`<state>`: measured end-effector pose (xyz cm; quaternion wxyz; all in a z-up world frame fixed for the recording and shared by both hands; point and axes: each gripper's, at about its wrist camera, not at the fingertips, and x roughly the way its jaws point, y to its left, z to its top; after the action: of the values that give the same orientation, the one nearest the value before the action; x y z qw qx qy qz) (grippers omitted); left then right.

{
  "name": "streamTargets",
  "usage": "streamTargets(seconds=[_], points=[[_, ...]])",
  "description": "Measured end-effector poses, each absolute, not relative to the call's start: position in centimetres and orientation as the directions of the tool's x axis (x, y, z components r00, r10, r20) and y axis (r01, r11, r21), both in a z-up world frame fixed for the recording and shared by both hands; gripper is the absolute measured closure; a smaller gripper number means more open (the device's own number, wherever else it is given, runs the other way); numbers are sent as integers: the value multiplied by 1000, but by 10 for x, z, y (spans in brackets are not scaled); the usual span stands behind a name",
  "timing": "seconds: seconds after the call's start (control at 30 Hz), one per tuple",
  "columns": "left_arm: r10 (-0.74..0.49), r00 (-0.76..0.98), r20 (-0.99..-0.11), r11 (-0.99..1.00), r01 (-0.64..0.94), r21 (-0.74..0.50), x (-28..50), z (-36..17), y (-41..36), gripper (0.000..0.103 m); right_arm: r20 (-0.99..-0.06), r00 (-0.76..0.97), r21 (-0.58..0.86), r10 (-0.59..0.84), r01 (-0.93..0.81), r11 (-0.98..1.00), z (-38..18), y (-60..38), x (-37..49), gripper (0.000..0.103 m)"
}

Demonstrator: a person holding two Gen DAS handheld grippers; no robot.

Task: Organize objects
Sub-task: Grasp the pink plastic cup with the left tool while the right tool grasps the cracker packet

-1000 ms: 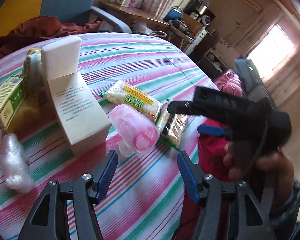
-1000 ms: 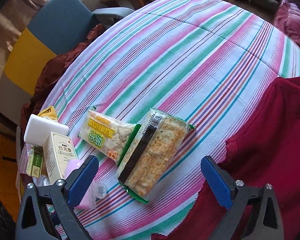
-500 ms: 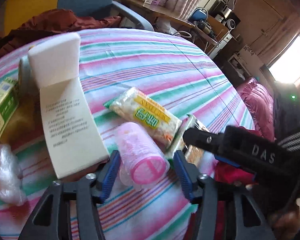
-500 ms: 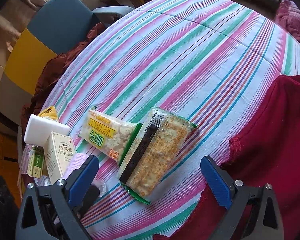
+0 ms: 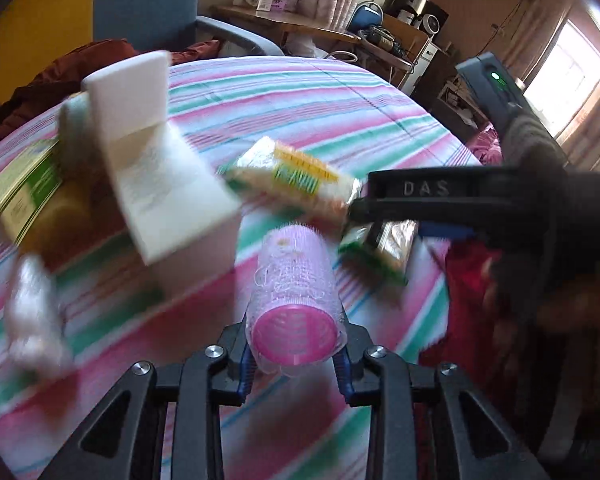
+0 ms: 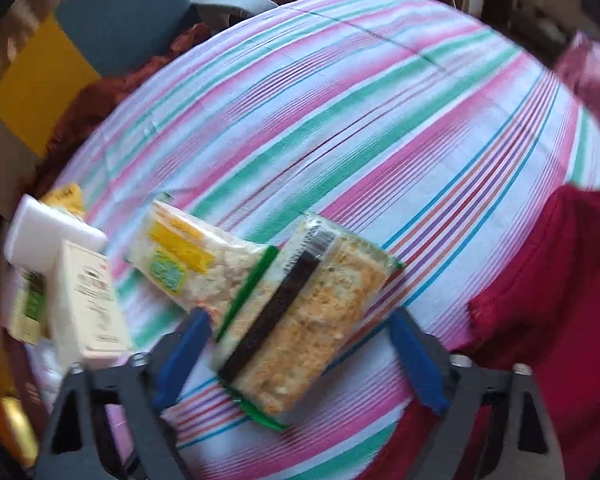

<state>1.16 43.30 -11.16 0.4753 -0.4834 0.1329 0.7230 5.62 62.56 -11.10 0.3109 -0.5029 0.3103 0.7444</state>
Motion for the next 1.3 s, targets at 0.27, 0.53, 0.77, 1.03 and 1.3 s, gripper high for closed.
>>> streamTargets(seconds=[0.27,0.53,0.77,1.03,1.3], points=[[544,-114,-831,-528,-816,-235,10,-121,379,75,-945,-266,82,189,-753,-653,-107,622,57,52],[544,-127,-829,-546,-804,-235,7,-114,367,82,-940,-264,59,217,-751,-658,-103,613,54,55],[574,-179,-799,-548,-809,-213,8,-89,347,91,-891,-366,119,268,-759,-640,-77,612,65,56],[571,-94,-816,-610,-714,-344,-18,-98,333,56,-905,-352,112,241,-740,-663,-85,609,62,56],[548,-110,-829,-618,-721,-313,-17,-93,370,19,-908,-350,111,229,-729,-676,-89,613,67,56]])
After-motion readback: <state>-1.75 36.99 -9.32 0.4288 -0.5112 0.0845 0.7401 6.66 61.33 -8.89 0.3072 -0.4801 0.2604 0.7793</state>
